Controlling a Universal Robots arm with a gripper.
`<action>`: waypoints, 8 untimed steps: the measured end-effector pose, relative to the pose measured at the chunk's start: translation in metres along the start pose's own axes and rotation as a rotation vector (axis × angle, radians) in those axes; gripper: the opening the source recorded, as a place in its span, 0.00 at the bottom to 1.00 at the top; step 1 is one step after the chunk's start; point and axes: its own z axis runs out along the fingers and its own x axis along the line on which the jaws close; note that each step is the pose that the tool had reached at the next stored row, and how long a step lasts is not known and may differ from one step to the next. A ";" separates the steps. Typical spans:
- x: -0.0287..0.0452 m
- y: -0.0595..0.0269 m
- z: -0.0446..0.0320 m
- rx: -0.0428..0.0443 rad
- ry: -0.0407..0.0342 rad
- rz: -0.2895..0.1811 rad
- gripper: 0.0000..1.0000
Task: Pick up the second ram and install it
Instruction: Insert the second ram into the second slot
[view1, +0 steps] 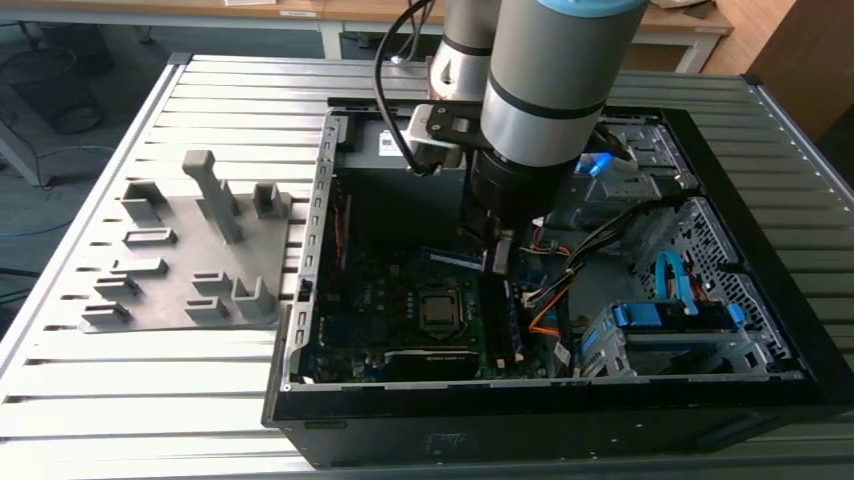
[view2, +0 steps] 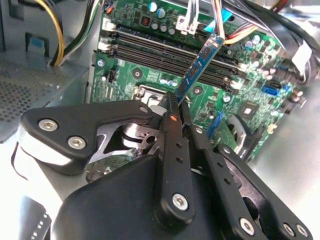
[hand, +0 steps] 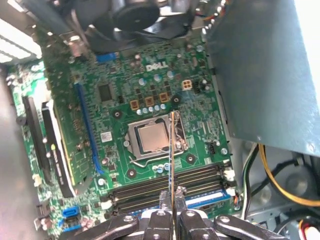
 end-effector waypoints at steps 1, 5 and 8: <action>0.0000 0.0000 0.0001 0.0004 0.0000 0.016 0.14; 0.0000 0.0000 0.0003 0.0020 -0.0001 0.071 0.14; 0.0000 0.0000 0.0005 0.0032 -0.0002 0.112 0.14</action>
